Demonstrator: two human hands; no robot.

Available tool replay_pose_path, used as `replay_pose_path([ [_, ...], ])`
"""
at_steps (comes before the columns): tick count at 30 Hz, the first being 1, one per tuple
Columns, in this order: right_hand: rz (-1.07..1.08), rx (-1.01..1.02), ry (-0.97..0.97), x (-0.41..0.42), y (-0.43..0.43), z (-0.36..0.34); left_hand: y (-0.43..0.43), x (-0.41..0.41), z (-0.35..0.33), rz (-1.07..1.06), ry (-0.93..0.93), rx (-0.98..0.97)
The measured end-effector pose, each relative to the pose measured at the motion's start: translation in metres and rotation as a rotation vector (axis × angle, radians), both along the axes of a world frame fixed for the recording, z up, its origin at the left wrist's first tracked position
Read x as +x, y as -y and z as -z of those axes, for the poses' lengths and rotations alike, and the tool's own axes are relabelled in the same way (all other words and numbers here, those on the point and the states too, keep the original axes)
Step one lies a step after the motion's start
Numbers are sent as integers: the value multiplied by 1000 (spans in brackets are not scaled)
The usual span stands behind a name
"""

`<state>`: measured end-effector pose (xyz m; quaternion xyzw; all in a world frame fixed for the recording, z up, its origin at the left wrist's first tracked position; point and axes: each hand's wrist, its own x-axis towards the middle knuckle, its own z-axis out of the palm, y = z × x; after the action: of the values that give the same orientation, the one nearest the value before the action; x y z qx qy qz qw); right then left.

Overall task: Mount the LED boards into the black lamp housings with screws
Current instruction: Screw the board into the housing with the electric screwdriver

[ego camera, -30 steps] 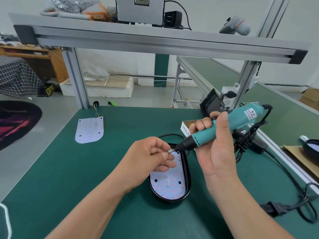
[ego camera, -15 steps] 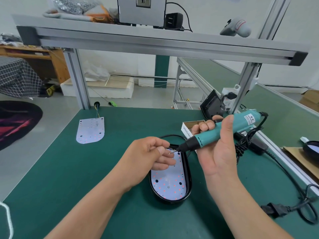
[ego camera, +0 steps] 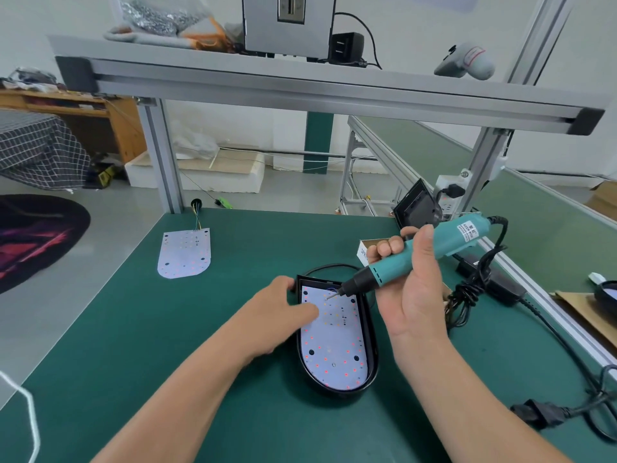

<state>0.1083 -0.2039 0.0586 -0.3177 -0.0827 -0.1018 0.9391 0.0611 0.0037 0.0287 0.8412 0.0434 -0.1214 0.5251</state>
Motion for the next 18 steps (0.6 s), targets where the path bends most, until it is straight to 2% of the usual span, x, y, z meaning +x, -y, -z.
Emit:
replay_pose_path([
  [4, 2, -51, 4, 9, -12, 1, 6, 2, 5, -21, 40, 57],
  [18, 19, -181, 9, 15, -24, 8, 13, 6, 17, -74, 30, -27],
])
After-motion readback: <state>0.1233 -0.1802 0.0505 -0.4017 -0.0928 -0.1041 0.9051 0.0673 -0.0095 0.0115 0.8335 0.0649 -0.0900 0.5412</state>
